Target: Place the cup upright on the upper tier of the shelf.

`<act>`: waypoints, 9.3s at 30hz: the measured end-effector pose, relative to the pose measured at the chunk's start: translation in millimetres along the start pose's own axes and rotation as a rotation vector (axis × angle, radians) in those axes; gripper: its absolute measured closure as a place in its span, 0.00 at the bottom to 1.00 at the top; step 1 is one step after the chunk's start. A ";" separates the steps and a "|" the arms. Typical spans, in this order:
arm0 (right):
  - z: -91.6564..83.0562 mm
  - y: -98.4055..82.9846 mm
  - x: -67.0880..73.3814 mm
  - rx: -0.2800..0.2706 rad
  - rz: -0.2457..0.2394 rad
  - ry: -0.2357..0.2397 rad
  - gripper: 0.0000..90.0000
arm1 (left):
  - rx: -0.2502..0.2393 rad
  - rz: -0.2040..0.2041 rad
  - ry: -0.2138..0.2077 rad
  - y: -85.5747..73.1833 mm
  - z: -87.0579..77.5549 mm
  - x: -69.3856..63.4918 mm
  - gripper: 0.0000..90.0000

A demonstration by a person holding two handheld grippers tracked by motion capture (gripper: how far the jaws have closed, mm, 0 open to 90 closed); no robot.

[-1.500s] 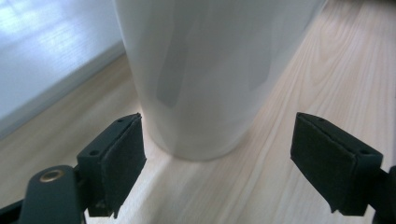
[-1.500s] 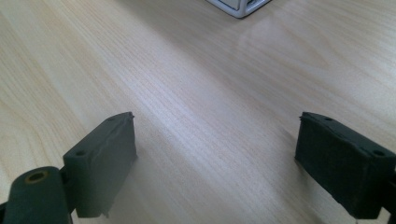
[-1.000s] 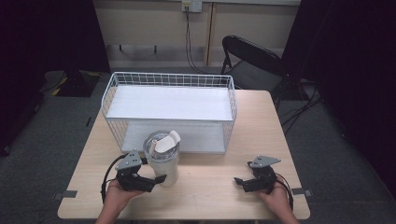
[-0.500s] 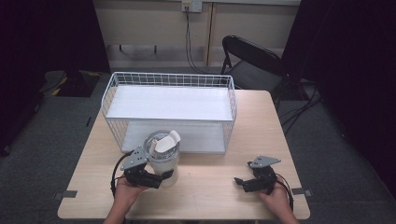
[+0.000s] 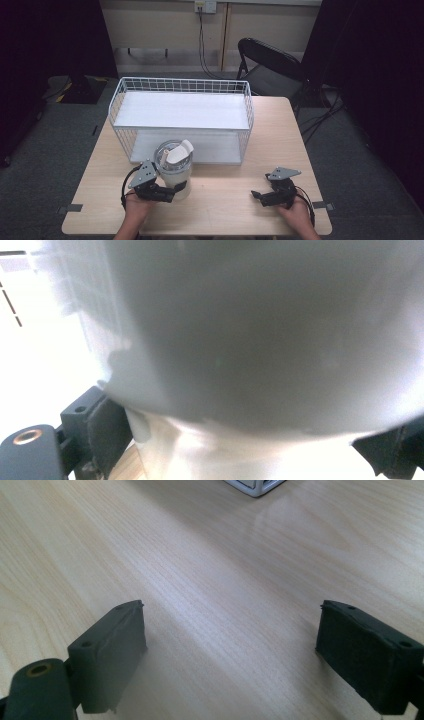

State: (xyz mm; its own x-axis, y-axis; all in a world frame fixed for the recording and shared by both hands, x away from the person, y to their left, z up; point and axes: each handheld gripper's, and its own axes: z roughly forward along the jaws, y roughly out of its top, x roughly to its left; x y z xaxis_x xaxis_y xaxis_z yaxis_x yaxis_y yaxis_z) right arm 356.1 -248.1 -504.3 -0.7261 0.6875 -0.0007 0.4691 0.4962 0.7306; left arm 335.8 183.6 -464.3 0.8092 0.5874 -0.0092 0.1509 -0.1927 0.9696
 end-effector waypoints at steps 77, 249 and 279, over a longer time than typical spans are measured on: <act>-1.3 -1.2 0.0 0.001 0.003 -0.001 0.13 | -0.016 -0.061 0.025 137.4 -37.0 9.3 0.11; -1.0 -1.1 -0.5 -0.003 0.000 0.002 0.13 | 0.019 -0.070 0.284 265.3 11.5 90.0 0.11; -1.0 -1.1 -0.5 -0.003 0.000 0.002 0.13 | 0.046 -0.081 0.310 248.9 39.1 101.0 0.11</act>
State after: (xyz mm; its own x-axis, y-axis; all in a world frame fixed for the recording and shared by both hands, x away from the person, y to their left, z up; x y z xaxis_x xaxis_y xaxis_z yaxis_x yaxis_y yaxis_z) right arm 355.5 -249.5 -504.4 -0.7271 0.6865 0.0006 0.4675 0.4945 0.7327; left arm 477.3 164.2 -233.4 0.5828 0.8126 -0.0041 0.2393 -0.1668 0.9565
